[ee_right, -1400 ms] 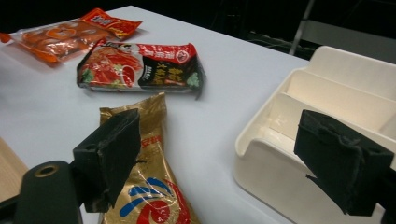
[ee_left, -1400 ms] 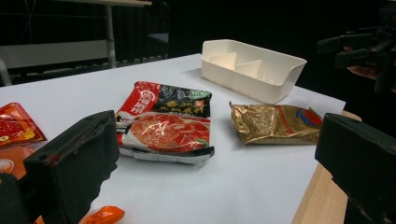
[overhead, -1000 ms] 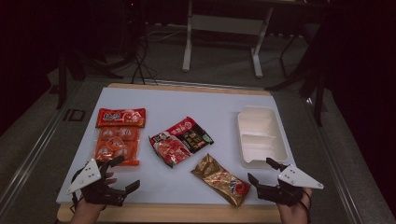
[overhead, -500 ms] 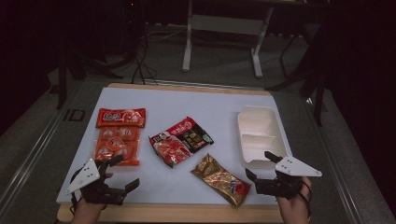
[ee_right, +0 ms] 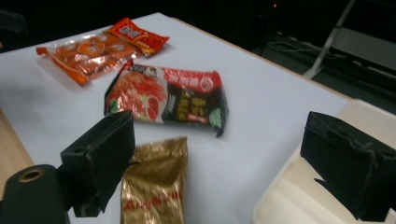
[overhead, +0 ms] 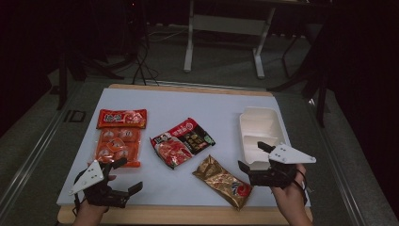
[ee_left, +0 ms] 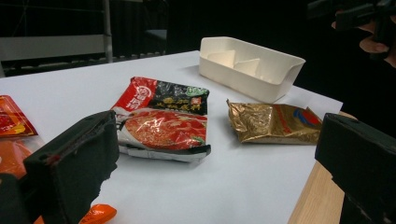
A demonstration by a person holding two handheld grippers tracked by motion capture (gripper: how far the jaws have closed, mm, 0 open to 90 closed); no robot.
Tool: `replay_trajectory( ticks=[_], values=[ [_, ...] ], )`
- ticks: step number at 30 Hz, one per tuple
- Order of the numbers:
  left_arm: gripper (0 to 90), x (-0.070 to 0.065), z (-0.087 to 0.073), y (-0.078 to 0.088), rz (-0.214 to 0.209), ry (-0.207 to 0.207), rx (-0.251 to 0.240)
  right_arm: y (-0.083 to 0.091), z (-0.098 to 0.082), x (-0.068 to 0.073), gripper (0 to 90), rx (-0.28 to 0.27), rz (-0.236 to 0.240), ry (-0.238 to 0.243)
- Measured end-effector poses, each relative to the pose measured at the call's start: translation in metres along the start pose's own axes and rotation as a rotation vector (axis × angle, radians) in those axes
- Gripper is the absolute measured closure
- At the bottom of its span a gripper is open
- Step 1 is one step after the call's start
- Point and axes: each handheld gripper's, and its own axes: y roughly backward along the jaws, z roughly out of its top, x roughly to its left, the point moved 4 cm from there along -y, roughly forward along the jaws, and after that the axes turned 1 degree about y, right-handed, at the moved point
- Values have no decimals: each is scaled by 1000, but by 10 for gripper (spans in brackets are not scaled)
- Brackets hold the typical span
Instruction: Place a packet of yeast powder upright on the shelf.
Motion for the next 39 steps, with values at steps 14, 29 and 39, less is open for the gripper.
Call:
replay_trajectory(
  ticks=[14,29,39],
  values=[
    [0,-1,-1,-2,-1,3,11,-45,19,12,103,62,119,25],
    [0,0,-2,-1,-5,9,17,-95,11,18,155,162,193,12],
    [0,0,-2,-2,-6,8,23,-129,-14,20,224,292,230,-32]
  ],
)
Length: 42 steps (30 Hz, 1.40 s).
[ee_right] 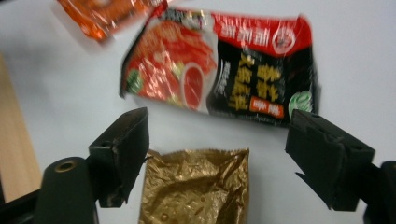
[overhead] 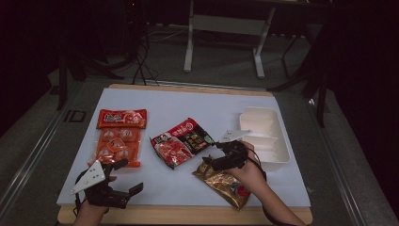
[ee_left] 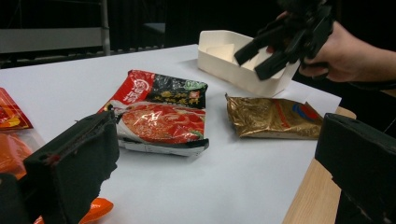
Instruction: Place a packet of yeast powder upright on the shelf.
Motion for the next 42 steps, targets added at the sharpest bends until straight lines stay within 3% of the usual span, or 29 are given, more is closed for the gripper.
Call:
replay_trajectory(
  ticks=[10,14,26,29,32,34,39,42],
  values=[
    [0,0,-1,-1,-1,3,7,-29,-14,-11,279,119,9,-21],
    [0,1,-1,-1,1,5,6,-34,-17,-13,282,144,13,-31],
    [0,2,-2,-2,-1,12,13,-46,-29,-16,416,246,46,-41],
    [0,2,-2,-2,0,12,13,-50,-31,-13,545,287,67,-31],
    [0,2,-1,-1,3,13,7,-50,-31,-12,584,293,64,-29],
    [0,2,-2,-1,3,16,9,-51,-30,-10,752,314,53,15],
    [0,2,-2,-2,1,11,11,-56,-30,-5,872,354,6,65],
    [0,2,-2,-2,-1,11,14,-54,-29,-6,895,351,5,73]
  ],
)
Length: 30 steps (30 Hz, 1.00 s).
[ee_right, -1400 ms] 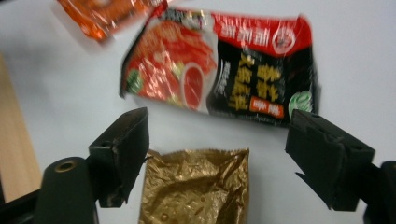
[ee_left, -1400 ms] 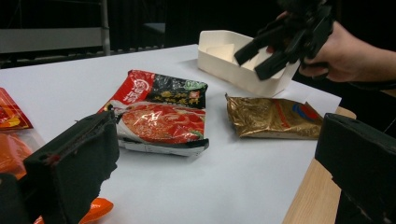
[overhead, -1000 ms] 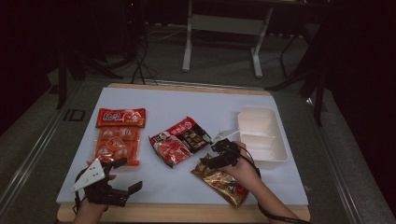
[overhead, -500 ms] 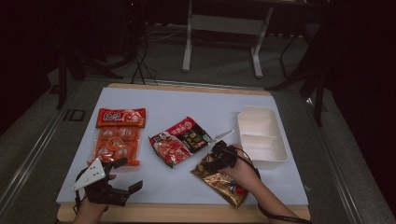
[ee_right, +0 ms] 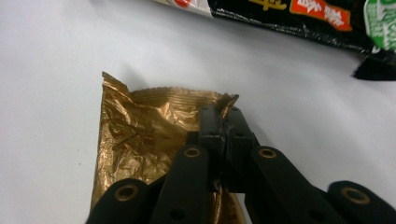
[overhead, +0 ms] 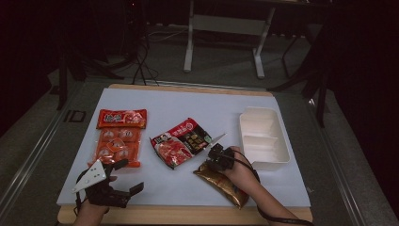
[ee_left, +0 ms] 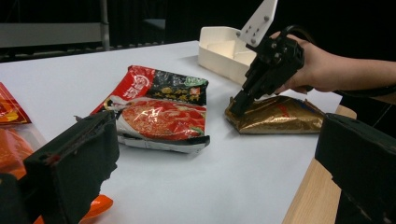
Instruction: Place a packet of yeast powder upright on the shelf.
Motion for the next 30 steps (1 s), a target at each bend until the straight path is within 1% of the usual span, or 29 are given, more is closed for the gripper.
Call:
replay_trajectory(
  ticks=[4,5,7,8,11,14,16,17,19,20,22,24,26,28,29,30],
  values=[
    [0,1,0,0,0,4,-1,12,1,-2,899,-43,29,-20],
    [0,1,0,0,1,3,0,16,1,-2,900,-54,18,-19],
    [0,0,0,-1,0,3,2,23,1,-5,900,-74,23,-27],
    [0,0,0,-1,-1,1,2,27,1,-6,900,-85,18,-29],
    [0,0,-1,-1,-2,-1,5,40,2,-7,900,-120,16,-26],
    [0,0,-1,-2,-2,0,6,53,3,-6,900,-154,27,-28],
    [0,0,-1,-2,-3,-2,7,60,4,-4,900,-167,24,-23],
    [0,-1,-1,-2,-4,-1,6,63,5,-3,900,-172,31,-26],
    [0,-1,-1,-2,-4,-2,7,68,5,0,900,-184,29,-16],
    [0,-1,-1,-2,-4,-2,8,71,6,1,900,-190,41,-18],
    [0,-1,-1,-2,-5,-1,8,76,6,4,900,-205,43,-13],
    [0,-1,-1,-2,-5,0,8,82,7,8,900,-229,57,-12],
    [0,-1,-1,-3,-6,1,7,87,8,12,900,-238,63,-1],
    [0,-1,-1,-3,-6,0,9,91,9,15,900,-250,79,2],
    [0,-1,-1,-3,-7,-1,9,93,10,17,900,-259,73,7],
    [0,-1,-1,-3,-7,0,9,94,10,18,900,-264,82,6]
  ],
)
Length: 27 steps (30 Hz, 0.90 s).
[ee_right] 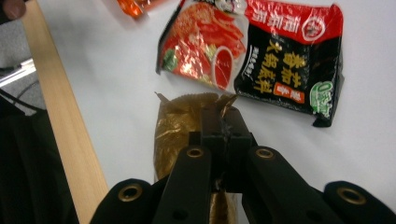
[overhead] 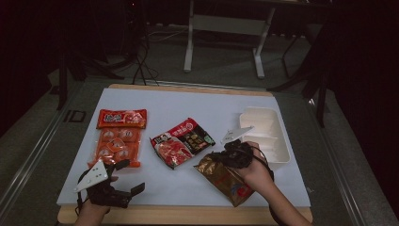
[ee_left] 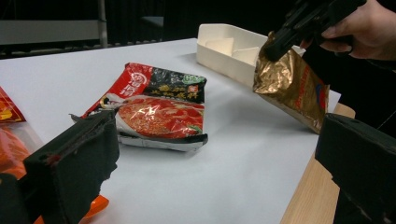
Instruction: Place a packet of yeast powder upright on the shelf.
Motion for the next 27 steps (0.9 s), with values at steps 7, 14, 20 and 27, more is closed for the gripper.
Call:
replay_trajectory(
  ticks=[7,14,20,27],
  values=[
    [0,0,0,0,-1,3,0,13,11,6,900,-63,27,2],
    [0,0,-1,0,0,0,3,29,31,6,900,-151,41,-3],
    [0,-1,-1,-1,-1,3,1,37,53,2,900,-213,30,10],
    [0,-2,-1,-1,-2,-3,-1,43,73,-10,900,-260,28,-7]
  ],
)
